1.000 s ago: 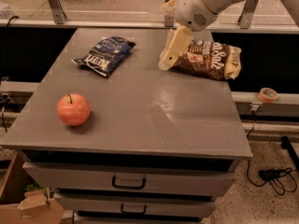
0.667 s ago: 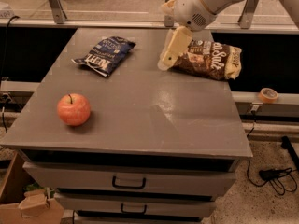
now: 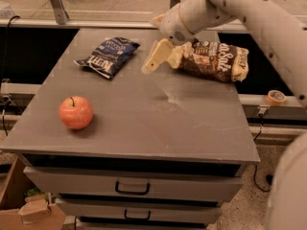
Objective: Move blue chip bag near apple
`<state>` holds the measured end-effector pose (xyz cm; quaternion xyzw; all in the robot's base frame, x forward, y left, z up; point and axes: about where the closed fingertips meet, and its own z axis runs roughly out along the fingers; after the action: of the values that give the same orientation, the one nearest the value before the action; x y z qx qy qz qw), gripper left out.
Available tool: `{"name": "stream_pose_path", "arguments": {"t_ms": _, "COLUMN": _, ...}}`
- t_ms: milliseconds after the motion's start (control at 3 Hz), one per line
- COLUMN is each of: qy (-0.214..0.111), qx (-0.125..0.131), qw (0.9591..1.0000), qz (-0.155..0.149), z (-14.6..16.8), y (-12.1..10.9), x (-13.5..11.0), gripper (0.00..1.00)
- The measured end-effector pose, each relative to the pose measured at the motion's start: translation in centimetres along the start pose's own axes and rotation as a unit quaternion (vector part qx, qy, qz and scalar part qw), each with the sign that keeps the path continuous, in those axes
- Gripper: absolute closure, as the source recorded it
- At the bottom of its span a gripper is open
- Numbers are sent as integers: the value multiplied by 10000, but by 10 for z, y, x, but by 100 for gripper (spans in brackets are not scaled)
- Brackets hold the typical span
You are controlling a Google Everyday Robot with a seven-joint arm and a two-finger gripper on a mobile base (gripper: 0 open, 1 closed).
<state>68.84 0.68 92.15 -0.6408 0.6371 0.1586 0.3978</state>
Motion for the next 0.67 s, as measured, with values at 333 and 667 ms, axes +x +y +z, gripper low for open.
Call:
{"name": "stream_pose_path", "arguments": {"t_ms": 333, "qy": -403, "qx": -16, "qw": 9985, "qz": 380, "z": 62, "y": -29, "x": 12, "gripper": 0}}
{"name": "stream_pose_path", "arguments": {"t_ms": 667, "qy": -670, "qx": 14, "qw": 9951, "qz": 720, "z": 103, "y": -53, "x": 8, "gripper": 0}}
